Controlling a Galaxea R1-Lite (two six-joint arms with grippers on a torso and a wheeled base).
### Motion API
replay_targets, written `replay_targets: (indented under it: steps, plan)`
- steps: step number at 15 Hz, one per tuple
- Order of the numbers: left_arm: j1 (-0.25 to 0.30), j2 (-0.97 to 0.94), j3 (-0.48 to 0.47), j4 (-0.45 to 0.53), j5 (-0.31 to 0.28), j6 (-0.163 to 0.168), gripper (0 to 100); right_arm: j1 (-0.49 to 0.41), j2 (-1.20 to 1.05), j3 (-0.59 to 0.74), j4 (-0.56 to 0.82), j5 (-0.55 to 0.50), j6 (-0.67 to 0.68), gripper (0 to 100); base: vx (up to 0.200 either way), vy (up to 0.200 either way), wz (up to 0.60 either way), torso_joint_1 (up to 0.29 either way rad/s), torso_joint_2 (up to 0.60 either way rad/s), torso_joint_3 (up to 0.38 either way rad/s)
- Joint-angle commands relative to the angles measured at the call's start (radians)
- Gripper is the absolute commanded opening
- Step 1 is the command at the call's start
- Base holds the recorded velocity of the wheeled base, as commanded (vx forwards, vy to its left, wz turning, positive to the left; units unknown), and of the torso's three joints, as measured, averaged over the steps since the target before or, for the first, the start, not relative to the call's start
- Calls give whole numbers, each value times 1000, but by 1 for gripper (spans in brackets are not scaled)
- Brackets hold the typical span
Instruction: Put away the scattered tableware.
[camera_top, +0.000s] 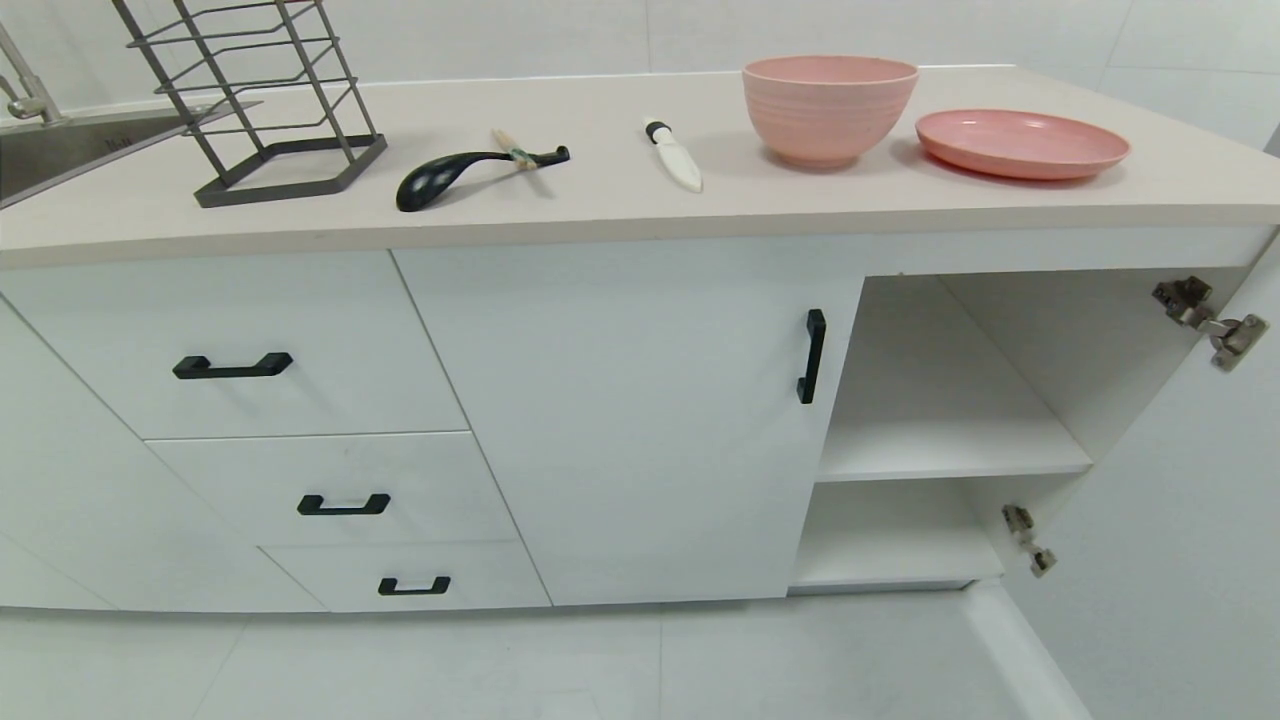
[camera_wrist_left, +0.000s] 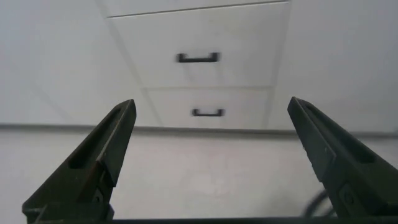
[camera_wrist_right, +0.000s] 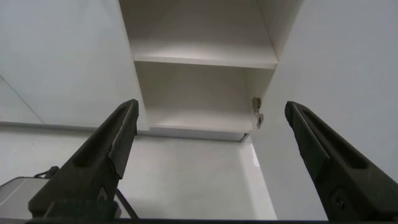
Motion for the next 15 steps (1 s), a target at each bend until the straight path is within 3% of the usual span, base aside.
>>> replay_targets:
  steps: [1, 2, 3, 4, 6, 8, 11, 12, 15]
  plan:
    - [81, -59, -2, 4, -34, 25, 100, 0, 0, 0, 4, 0, 2, 100, 0, 0, 0, 0, 0, 0]
    - [90, -82, 0, 2, -85, 25, 100, 0, 0, 0, 4, 0, 2, 100, 0, 0, 0, 0, 0, 0]
    - [90, -85, 0, -1, -200, 22, 100, 0, 0, 0, 4, -3, 11, 100, 0, 0, 0, 0, 0, 0]
    - [90, -85, 0, -3, -267, 27, 100, 0, 0, 0, 4, -6, 15, 100, 0, 0, 0, 0, 0, 0]
    - [90, -85, 0, 19, -309, 14, 100, 0, 0, 0, 4, -3, 14, 100, 0, 0, 0, 0, 0, 0]
    - [90, -85, 0, 56, -272, -41, 100, 0, 0, 0, 6, -8, 17, 100, 0, 0, 0, 0, 0, 0]
    - [90, -85, 0, 54, -275, -22, 100, 0, 0, 0, 6, -15, 32, 100, 0, 0, -400, 3, 3, 0]
    - [90, -85, 0, 54, -275, -50, 100, 0, 0, 0, 6, -15, 32, 100, 0, 0, -600, 2, 2, 7]
    - [90, -85, 0, 54, -277, -73, 100, 0, 0, 0, 6, -15, 31, 100, 0, 0, -400, 2, -2, 0]
